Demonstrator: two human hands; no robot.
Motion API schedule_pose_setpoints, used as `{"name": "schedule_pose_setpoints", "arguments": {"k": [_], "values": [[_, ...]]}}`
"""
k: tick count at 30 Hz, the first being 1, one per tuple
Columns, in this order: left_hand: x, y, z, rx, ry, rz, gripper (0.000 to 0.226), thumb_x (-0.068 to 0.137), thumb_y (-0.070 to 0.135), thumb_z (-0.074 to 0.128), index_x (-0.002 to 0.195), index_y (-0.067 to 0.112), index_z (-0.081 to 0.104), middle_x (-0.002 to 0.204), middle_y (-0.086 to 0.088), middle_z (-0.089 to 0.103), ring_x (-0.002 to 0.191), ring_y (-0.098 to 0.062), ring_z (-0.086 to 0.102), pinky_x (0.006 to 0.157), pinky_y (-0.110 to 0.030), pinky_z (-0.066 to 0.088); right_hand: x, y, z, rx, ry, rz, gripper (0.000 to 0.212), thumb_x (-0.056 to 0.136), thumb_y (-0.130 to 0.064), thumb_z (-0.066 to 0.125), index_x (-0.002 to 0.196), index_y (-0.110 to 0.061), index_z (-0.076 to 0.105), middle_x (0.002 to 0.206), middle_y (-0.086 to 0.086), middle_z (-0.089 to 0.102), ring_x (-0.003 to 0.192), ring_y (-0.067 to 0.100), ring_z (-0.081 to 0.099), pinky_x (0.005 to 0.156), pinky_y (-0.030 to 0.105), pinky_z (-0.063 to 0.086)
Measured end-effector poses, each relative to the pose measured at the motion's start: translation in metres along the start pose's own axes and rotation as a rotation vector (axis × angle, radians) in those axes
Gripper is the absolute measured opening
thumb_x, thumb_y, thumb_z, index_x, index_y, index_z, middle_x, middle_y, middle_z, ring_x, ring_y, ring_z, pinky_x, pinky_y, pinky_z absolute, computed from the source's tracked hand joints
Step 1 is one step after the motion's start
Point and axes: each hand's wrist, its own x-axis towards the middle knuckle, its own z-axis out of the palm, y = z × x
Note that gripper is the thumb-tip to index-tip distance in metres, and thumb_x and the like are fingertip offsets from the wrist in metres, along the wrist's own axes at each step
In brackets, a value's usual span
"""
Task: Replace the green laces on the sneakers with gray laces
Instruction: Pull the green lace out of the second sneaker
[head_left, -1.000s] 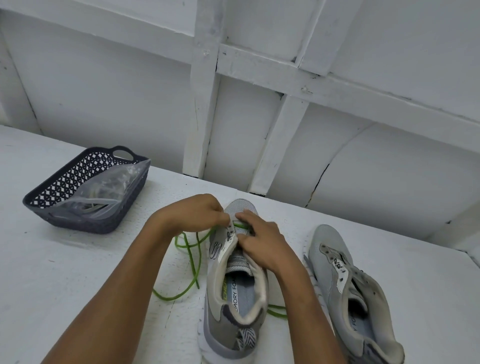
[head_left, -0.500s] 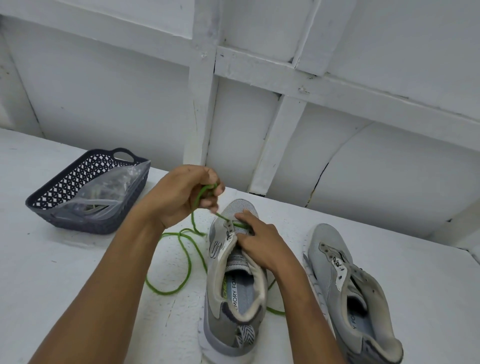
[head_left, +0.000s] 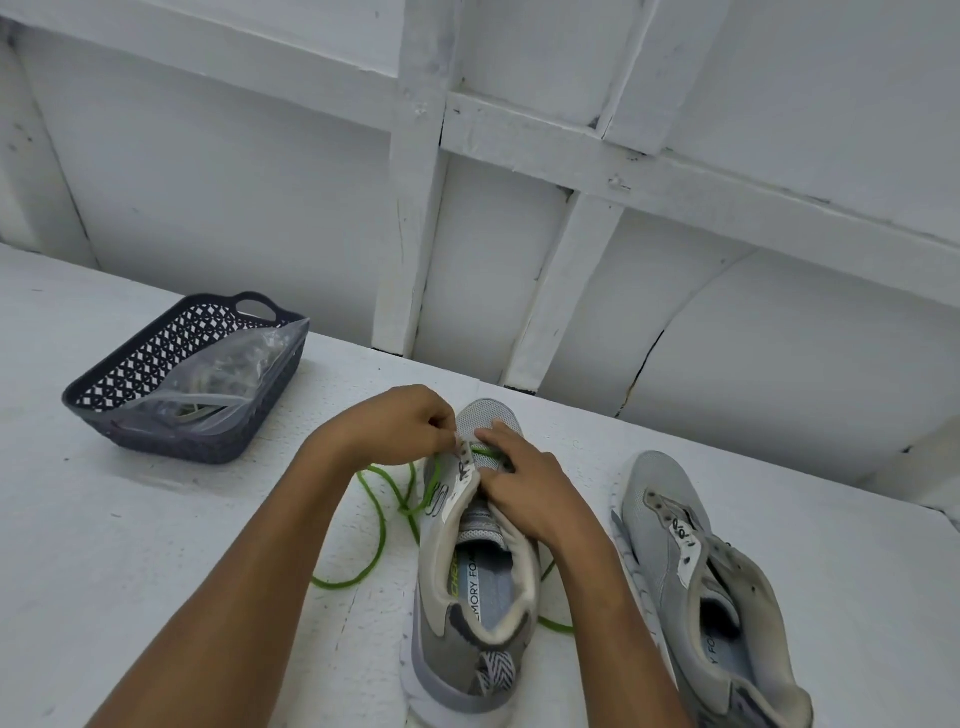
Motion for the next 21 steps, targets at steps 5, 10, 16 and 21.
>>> {"name": "schedule_pose_setpoints", "arguments": {"k": [5, 10, 16, 21], "values": [[-0.013, 0.001, -0.018, -0.509, 0.040, 0.076, 0.014, 0.083, 0.026, 0.065, 0.075, 0.015, 0.069, 0.077, -0.004, 0.069, 0.074, -0.016, 0.055, 0.072, -0.034, 0.042, 0.001, 0.002, 0.002, 0.010, 0.007, -0.007, 0.055, 0.089, -0.036, 0.055, 0.143, -0.043, 0.046, 0.158, -0.022, 0.028, 0.145, 0.020, 0.031, 0.119, 0.043, 0.027], [-0.024, 0.008, -0.030, -0.827, 0.149, 0.178, 0.016, 0.097, 0.017, 0.057, 0.088, 0.004, 0.062, 0.103, -0.008, 0.073, 0.103, -0.023, 0.069, 0.096, -0.032, 0.052, 0.002, 0.004, 0.002, 0.005, 0.004, -0.012, 0.055, 0.090, -0.037, 0.056, 0.144, -0.042, 0.046, 0.159, -0.021, 0.027, 0.146, 0.021, 0.029, 0.120, 0.044, 0.026], [-0.012, 0.011, -0.015, -0.634, 0.221, 0.036, 0.023, 0.103, 0.015, 0.046, 0.083, 0.006, 0.052, 0.075, -0.005, 0.055, 0.063, -0.019, 0.052, 0.067, -0.038, 0.052, 0.002, 0.004, 0.002, -0.002, 0.005, -0.018, 0.056, 0.089, -0.036, 0.054, 0.144, -0.042, 0.046, 0.159, -0.021, 0.027, 0.147, 0.018, 0.028, 0.120, 0.043, 0.025], [0.001, 0.014, 0.004, -0.307, 0.326, -0.085, 0.027, 0.102, 0.027, 0.045, 0.086, 0.006, 0.050, 0.077, -0.003, 0.054, 0.061, -0.015, 0.043, 0.053, -0.027, 0.035, 0.002, 0.003, 0.003, -0.011, -0.007, -0.012, 0.056, 0.089, -0.038, 0.052, 0.144, -0.043, 0.045, 0.160, -0.022, 0.025, 0.148, 0.019, 0.025, 0.121, 0.043, 0.022]]}}
